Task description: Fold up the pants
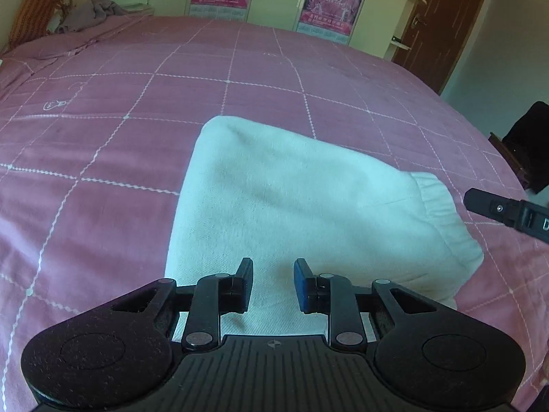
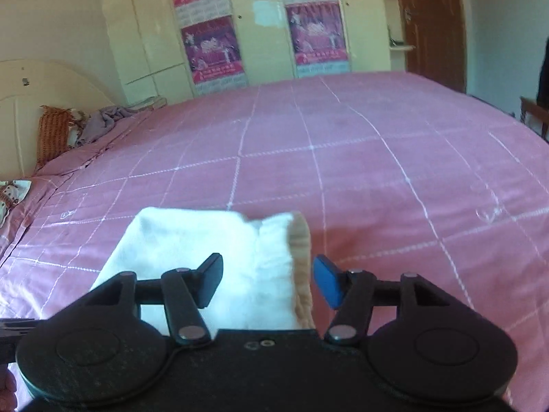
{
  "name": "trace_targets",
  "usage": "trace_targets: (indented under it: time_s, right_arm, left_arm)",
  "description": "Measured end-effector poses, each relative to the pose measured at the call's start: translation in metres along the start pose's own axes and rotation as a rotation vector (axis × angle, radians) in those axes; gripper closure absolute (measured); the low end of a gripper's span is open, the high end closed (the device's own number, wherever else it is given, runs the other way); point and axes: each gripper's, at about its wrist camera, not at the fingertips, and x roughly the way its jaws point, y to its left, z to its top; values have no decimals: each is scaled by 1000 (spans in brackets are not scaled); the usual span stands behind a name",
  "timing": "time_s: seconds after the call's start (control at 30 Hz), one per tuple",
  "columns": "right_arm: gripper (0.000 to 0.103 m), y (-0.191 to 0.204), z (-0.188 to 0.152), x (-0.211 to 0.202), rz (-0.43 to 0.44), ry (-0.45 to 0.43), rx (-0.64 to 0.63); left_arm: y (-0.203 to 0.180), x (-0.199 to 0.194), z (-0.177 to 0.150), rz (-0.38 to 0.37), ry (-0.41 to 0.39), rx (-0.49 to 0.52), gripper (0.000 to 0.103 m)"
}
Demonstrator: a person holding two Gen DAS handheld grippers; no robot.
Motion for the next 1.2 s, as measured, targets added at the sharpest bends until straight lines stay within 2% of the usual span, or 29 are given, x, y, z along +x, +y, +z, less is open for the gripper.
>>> trace_targets:
  time_s: [0.07, 0.13, 0.2, 0.3, 0.37, 0.63, 0.77, 0.9, 1.07, 1.2]
  right_arm:
    - [58, 14, 8, 10, 28, 18, -82]
    - [59, 22, 5, 20, 46, 46, -113]
    - [59, 23, -6, 31, 47, 94, -120]
    - [59, 15, -40, 52, -30, 199, -191]
    - [59, 6, -55, 51, -20, 162, -191]
    - [57, 2, -59, 44, -22, 144, -150]
    - [56, 4, -46, 42, -25, 166, -154]
    - [56, 9, -21, 36, -2, 102, -127]
    - [56, 27, 10, 64, -6, 87, -192]
    - [56, 33, 25, 95, -51, 93, -222]
  left_arm:
    - [0, 14, 2, 5, 52, -6, 78]
    - [3, 26, -8, 18, 93, -4, 78]
    - [6, 27, -20, 14, 66, -2, 78]
    - [4, 25, -24, -2, 66, -13, 78]
    - [4, 25, -25, 1, 65, -17, 78]
    - [4, 26, -25, 1, 58, 6, 78]
    - [-1, 24, -12, 22, 66, 5, 78]
    - [-6, 24, 8, 47, 36, 30, 78]
    - [-9, 45, 36, 84, 36, 66, 78]
    - [-9, 69, 52, 121, 55, 84, 78]
